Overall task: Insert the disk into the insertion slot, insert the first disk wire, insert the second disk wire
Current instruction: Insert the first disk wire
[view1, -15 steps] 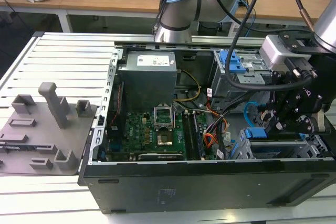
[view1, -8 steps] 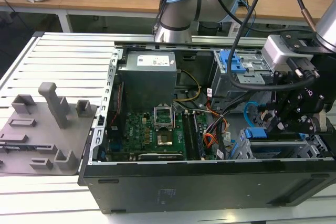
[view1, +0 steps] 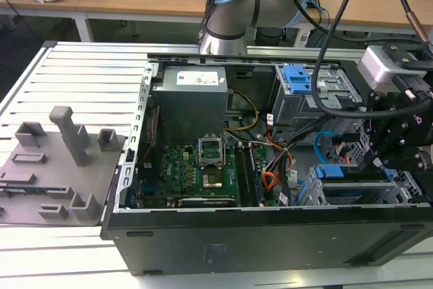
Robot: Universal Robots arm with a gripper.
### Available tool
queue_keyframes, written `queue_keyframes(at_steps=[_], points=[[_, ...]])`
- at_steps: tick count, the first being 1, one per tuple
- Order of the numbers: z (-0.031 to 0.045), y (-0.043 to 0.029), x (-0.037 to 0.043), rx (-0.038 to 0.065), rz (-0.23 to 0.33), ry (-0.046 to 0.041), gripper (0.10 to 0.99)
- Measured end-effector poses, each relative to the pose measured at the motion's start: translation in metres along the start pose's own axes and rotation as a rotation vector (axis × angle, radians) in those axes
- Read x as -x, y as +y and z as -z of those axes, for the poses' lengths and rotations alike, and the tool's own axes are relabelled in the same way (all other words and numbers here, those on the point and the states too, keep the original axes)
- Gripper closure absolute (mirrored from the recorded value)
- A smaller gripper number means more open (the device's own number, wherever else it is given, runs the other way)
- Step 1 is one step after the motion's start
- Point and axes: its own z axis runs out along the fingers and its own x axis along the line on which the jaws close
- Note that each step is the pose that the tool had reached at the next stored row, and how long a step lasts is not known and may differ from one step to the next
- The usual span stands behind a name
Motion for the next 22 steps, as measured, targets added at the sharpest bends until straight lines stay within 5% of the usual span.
queue_keyframes(at_steps=[1,11,13,15,22], points=[[0.0049,0.0002,0.0002,0.000,0.000,0.0029,0.980],[0.0059,0.0002,0.0002,0.000,0.000,0.0031,0.973],[0.0059,0.0002,0.0002,0.000,0.000,0.0031,0.918],[0.0061,0.0002,0.0002,0.000,0.000,0.0031,0.725],[0.0066,0.0003,0.0010,0.000,0.000,0.0048,0.725]])
